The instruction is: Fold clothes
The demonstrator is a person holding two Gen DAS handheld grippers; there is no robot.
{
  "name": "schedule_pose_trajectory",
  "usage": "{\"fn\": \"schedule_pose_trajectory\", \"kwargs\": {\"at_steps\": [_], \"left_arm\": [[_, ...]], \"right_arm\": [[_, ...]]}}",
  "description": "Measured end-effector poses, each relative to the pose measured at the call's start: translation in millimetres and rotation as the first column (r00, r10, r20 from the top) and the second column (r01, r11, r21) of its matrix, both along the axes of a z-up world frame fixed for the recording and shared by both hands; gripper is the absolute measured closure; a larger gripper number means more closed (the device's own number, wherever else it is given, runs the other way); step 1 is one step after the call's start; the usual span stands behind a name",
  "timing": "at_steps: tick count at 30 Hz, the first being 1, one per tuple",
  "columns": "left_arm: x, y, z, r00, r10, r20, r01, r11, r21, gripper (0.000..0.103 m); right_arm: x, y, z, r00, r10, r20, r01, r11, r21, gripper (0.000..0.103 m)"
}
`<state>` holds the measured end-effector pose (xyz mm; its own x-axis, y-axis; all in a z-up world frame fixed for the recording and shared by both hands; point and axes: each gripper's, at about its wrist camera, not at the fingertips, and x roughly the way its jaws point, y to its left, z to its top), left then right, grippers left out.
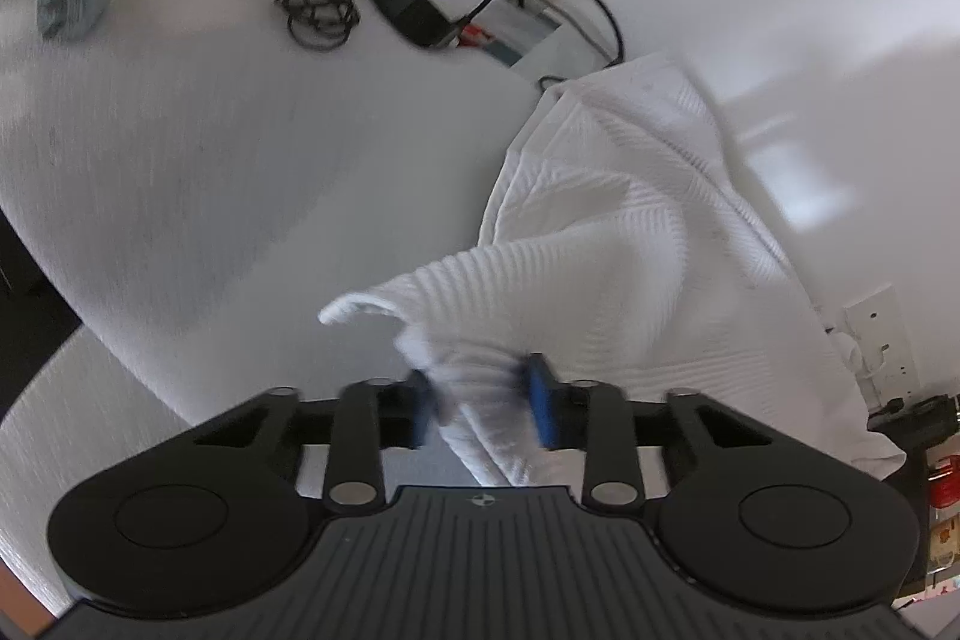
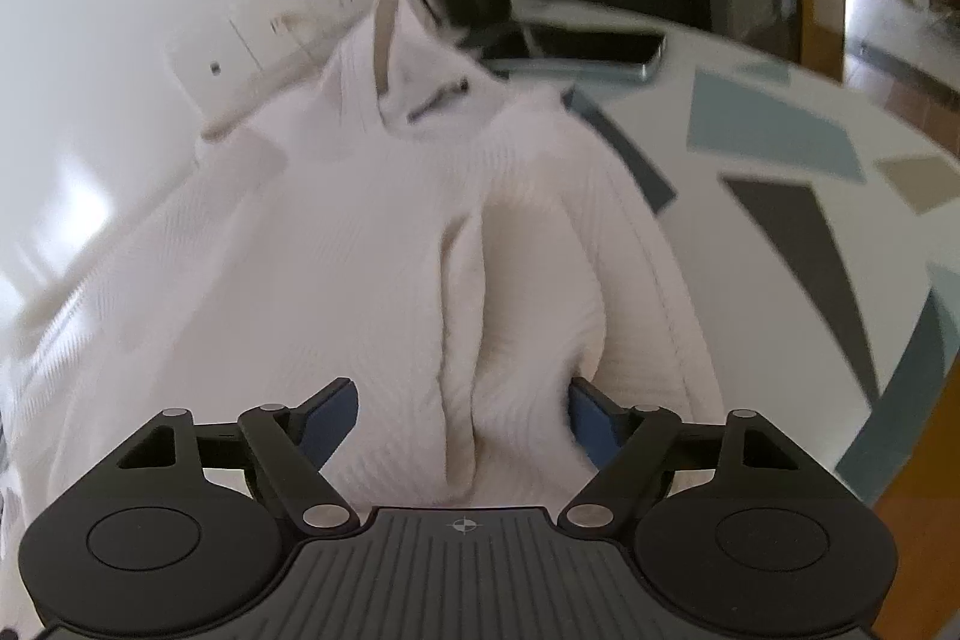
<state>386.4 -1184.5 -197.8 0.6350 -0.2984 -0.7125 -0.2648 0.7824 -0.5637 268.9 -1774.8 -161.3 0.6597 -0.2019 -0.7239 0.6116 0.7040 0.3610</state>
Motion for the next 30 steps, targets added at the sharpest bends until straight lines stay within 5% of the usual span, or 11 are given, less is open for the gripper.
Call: {"fn": "schedule_pose_trajectory", "kwargs": {"at_steps": [6,9,11,15,18,25,30], "left_arm": [[-17.1,-4.5,32.1,0.986,-0.019,0.163,0.006,0.997,0.079,0.095],[-37.0,-15.2,63.8,0.939,-0.09,0.331,0.022,0.979,0.203,0.095],[-49.2,-16.5,73.1,0.924,-0.107,0.366,0.016,0.97,0.243,0.095],[-54.9,-2.8,43.6,0.983,-0.03,0.182,-0.007,0.98,0.201,0.095],[-58.7,-0.3,18.0,0.998,-0.009,0.065,-0.004,0.98,0.199,0.095],[-48.9,-7.5,10.2,0.999,-0.038,0.012,0.033,0.962,0.273,0.094],[-45.0,-1.7,6.9,0.998,-0.063,-0.01,0.064,0.988,0.142,0.091]], "right_arm": [[-1.6,14.8,9.6,0.998,0.058,0.013,-0.058,0.998,0.015,0.033],[-3.8,18.9,13.2,0.999,0.041,0.029,-0.042,0.999,0.016,0.034],[-1.1,20.2,13.1,0.998,0.057,0.018,-0.058,0.998,0.014,0.033],[2.9,19.8,7.7,0.998,0.068,-0.019,-0.068,0.998,0.007,0.033],[5.0,20.9,3.0,0.996,0.075,-0.044,-0.075,0.997,0.014,0.033],[9.2,14.6,-5.2,0.993,0.067,-0.095,-0.066,0.998,0.012,0.033],[9.0,7.5,-14.0,0.987,0.077,-0.142,-0.073,0.997,0.033,0.033]]}}
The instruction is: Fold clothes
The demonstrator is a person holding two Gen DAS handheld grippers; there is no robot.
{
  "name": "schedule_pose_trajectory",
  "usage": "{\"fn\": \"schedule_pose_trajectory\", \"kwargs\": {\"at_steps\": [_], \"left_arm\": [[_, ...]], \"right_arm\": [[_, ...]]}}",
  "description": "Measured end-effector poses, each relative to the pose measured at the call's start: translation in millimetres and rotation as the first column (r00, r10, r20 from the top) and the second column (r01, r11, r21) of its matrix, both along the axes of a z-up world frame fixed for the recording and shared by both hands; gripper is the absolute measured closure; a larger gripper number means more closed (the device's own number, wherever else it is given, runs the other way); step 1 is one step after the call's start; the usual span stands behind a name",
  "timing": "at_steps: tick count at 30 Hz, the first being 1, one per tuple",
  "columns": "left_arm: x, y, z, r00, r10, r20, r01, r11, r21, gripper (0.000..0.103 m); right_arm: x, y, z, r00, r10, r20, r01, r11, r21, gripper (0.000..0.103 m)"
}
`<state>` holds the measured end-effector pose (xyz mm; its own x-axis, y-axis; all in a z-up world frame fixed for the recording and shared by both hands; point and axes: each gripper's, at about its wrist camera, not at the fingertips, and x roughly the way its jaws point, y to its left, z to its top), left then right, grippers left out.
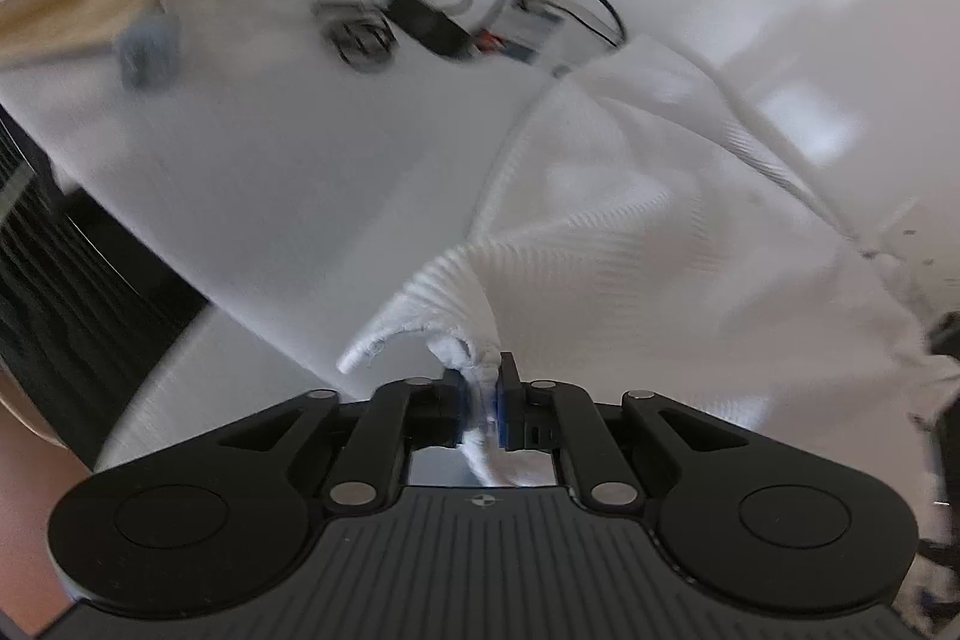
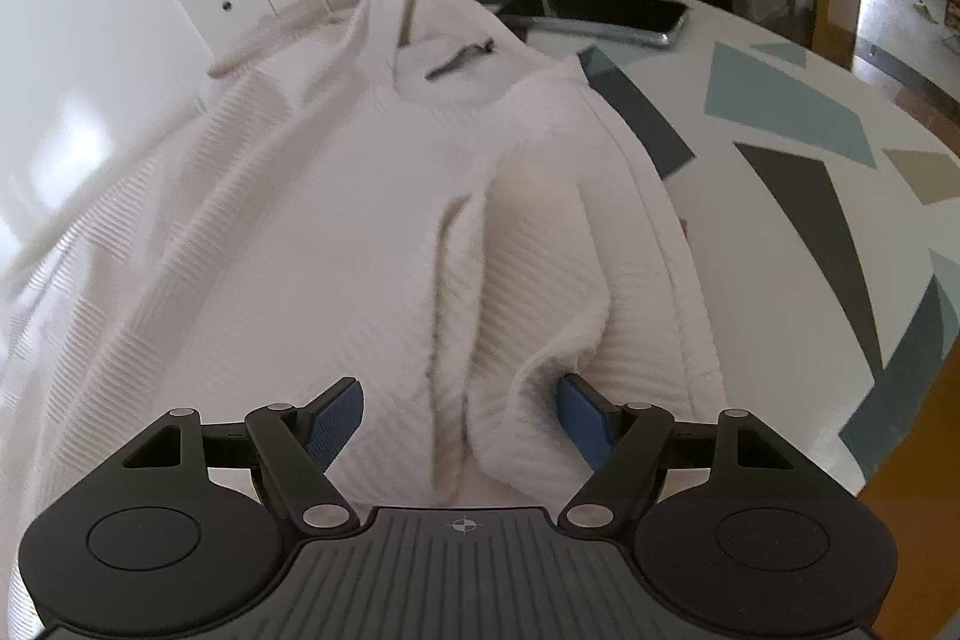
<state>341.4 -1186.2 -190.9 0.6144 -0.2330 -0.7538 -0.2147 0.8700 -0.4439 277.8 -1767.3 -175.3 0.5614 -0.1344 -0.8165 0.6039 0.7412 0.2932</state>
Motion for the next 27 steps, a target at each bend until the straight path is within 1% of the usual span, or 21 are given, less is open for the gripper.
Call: {"fn": "schedule_pose_trajectory", "kwargs": {"at_steps": [1,2,4,6,11,13,14,16,17,18,20,22,23,24,25,26,27], "left_arm": [[-0.2,4.3,-1.9,1.0,0.019,-0.002,-0.019,1.0,-0.025,0.084],[-0.3,8.6,-3.7,0.999,0.038,-0.005,-0.038,0.998,-0.049,0.079],[0.4,19.3,-5.9,0.995,0.098,-0.003,-0.098,0.989,-0.107,0.079],[4.0,30.7,-7.4,0.988,0.154,-0.003,-0.152,0.974,-0.17,0.079],[14.9,50.2,-10.1,0.971,0.237,-0.02,-0.234,0.938,-0.256,0.078],[18.8,54.2,-16.9,0.968,0.247,-0.055,-0.252,0.92,-0.299,0.079],[18.7,56.5,-18.7,0.966,0.25,-0.064,-0.257,0.914,-0.314,0.089],[17.5,56.3,-14.1,0.967,0.251,-0.047,-0.253,0.921,-0.295,0.093],[18.1,54.5,-10.0,0.968,0.248,-0.033,-0.247,0.929,-0.277,0.097],[19.2,52.0,-4.9,0.97,0.242,-0.015,-0.237,0.937,-0.255,0.098],[23.8,47.3,9.1,0.974,0.225,0.033,-0.213,0.953,-0.216,0.099],[27.2,41.5,29.7,0.973,0.204,0.106,-0.183,0.966,-0.181,0.1],[23.5,37.5,44.0,0.968,0.186,0.169,-0.159,0.975,-0.157,0.101],[12.8,32.1,63.4,0.952,0.156,0.265,-0.127,0.984,-0.123,0.101],[2.1,26.6,82.9,0.926,0.122,0.357,-0.097,0.992,-0.086,0.101],[-8.7,21.1,102.3,0.892,0.084,0.445,-0.071,0.996,-0.046,0.101],[-15.9,17.8,111.8,0.876,0.062,0.479,-0.063,0.998,-0.015,0.1]], "right_arm": [[-0.4,-0.2,-1.8,1.0,0.004,-0.006,-0.004,1.0,-0.003,0.033],[-0.9,0.7,-2.8,1.0,0.011,-0.007,-0.011,1.0,-0.012,0.033],[-0.4,3.7,-3.8,0.999,0.036,-0.014,-0.036,0.999,-0.039,0.031],[0.9,7.7,-5.3,0.998,0.058,-0.025,-0.06,0.996,-0.068,0.03],[4.1,11.3,-6.2,0.997,0.065,-0.03,-0.067,0.994,-0.083,0.025],[5.2,10.9,-5.9,0.998,0.058,-0.031,-0.061,0.995,-0.08,0.025],[5.4,10.4,-5.6,0.998,0.054,-0.031,-0.056,0.996,-0.076,0.025],[5.8,9.4,-5.0,0.999,0.043,-0.03,-0.045,0.997,-0.068,0.025],[6.5,9.0,-4.7,0.999,0.039,-0.031,-0.041,0.997,-0.065,0.025],[7.3,8.6,-4.4,0.999,0.035,-0.033,-0.037,0.997,-0.062,0.025],[8.9,8.2,-3.8,0.999,0.027,-0.036,-0.029,0.998,-0.056,0.025],[10.8,8.3,-3.6,0.999,0.02,-0.041,-0.022,0.998,-0.053,0.024],[11.6,8.7,-3.3,0.999,0.017,-0.045,-0.019,0.998,-0.054,0.024],[12.4,9.1,-3.1,0.999,0.019,-0.048,-0.021,0.998,-0.056,0.024],[13.1,9.4,-2.9,0.998,0.022,-0.05,-0.024,0.998,-0.057,0.024],[13.3,10.1,-3.2,0.998,0.027,-0.05,-0.03,0.998,-0.061,0.024],[13.1,10.6,-4.3,0.998,0.033,-0.052,-0.036,0.997,-0.067,0.023]]}}
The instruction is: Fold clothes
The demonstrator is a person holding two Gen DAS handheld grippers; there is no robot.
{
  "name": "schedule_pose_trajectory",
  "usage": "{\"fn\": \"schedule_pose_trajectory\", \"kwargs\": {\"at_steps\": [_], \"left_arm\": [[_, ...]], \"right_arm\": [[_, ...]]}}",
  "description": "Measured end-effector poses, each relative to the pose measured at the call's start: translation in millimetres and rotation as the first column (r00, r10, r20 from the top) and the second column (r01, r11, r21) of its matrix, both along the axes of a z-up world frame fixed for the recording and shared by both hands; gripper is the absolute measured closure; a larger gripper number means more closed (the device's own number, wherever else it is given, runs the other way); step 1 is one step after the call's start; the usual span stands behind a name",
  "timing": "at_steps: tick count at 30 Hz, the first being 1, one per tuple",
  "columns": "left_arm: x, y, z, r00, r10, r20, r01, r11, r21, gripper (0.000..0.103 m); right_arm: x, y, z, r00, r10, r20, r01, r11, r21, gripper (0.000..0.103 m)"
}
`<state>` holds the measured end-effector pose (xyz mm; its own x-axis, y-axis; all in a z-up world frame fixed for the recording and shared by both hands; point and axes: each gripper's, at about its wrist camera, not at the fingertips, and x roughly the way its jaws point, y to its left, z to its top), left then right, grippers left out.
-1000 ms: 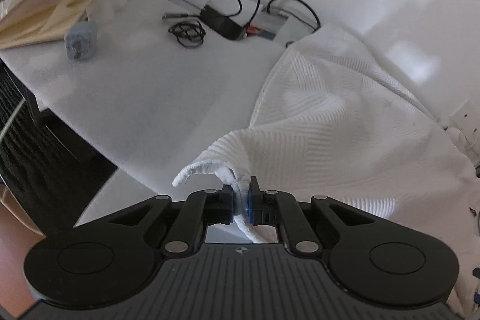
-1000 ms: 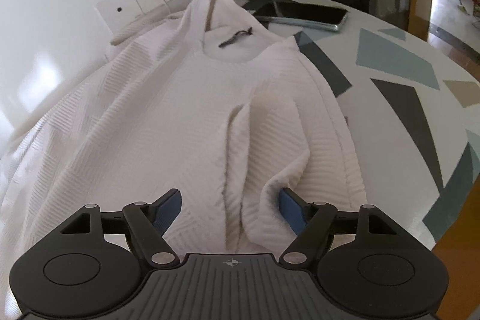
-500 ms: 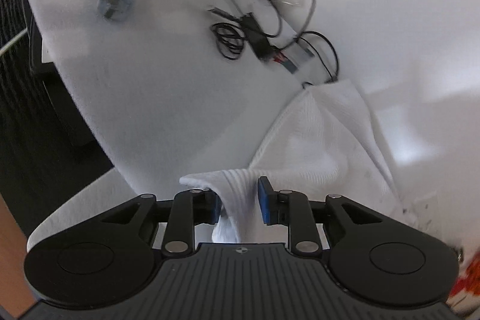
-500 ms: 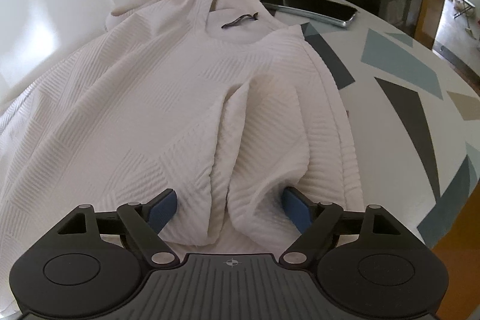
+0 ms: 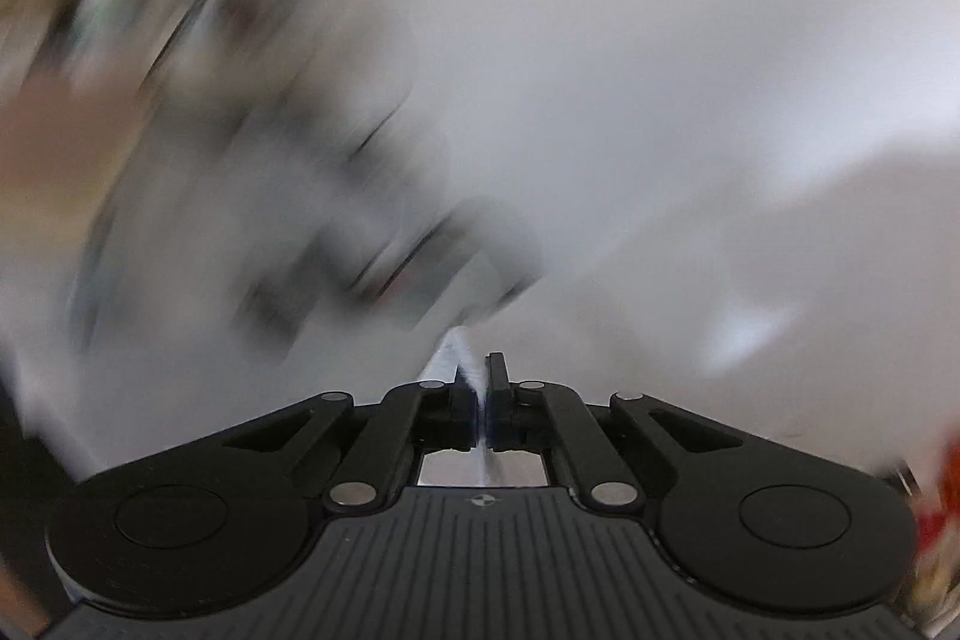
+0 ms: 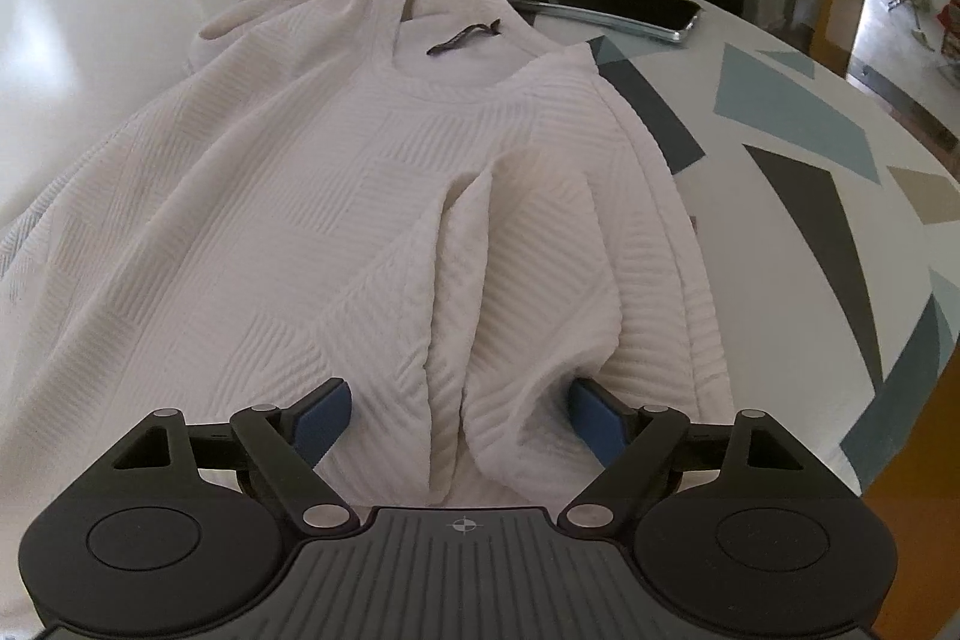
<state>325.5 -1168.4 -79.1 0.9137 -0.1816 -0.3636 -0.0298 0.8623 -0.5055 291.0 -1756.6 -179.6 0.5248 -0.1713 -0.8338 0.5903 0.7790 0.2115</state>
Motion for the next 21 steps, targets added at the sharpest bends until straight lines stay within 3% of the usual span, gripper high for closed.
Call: {"fn": "schedule_pose_trajectory", "kwargs": {"at_steps": [3,5,7,11,15,18,19,21], "left_arm": [[-5.8,2.8,-17.1,0.991,0.045,-0.128,-0.041,0.999,0.027,0.1],[-2.2,19.0,-53.8,0.951,0.093,-0.294,-0.1,0.995,-0.011,0.1],[-1.1,27.7,-84.4,0.909,0.103,-0.404,-0.11,0.994,0.006,0.1],[-0.4,29.8,-110.9,0.878,0.125,-0.463,-0.096,0.992,0.086,0.1],[9.6,25.5,-103.1,0.905,0.138,-0.402,-0.084,0.985,0.15,0.1],[20.4,16.6,-104.2,0.891,0.143,-0.43,-0.045,0.972,0.229,0.097],[23.4,10.9,-102.6,0.884,0.156,-0.44,-0.034,0.961,0.274,0.09],[28.0,0.2,-98.9,0.877,0.184,-0.445,-0.014,0.933,0.359,0.066]], "right_arm": [[-0.3,3.8,-2.5,1.0,0.018,-0.002,-0.018,0.999,-0.028,0.021],[0.4,7.3,-3.5,1.0,0.029,-0.01,-0.029,0.999,-0.046,0.021],[1.0,7.4,-3.3,0.999,0.034,-0.013,-0.034,0.998,-0.046,0.021],[2.5,3.2,-1.6,1.0,0.022,-0.018,-0.023,0.999,-0.025,0.021],[2.6,1.3,-2.3,1.0,0.024,-0.017,-0.024,1.0,-0.019,0.021],[1.1,0.7,-2.0,0.999,0.032,-0.012,-0.032,0.999,-0.022,0.021],[-0.8,-0.9,-0.4,1.0,0.027,0.0,-0.027,0.999,-0.017,0.022],[-7.5,-4.0,4.5,0.999,0.01,0.039,-0.01,1.0,-0.009,0.022]]}}
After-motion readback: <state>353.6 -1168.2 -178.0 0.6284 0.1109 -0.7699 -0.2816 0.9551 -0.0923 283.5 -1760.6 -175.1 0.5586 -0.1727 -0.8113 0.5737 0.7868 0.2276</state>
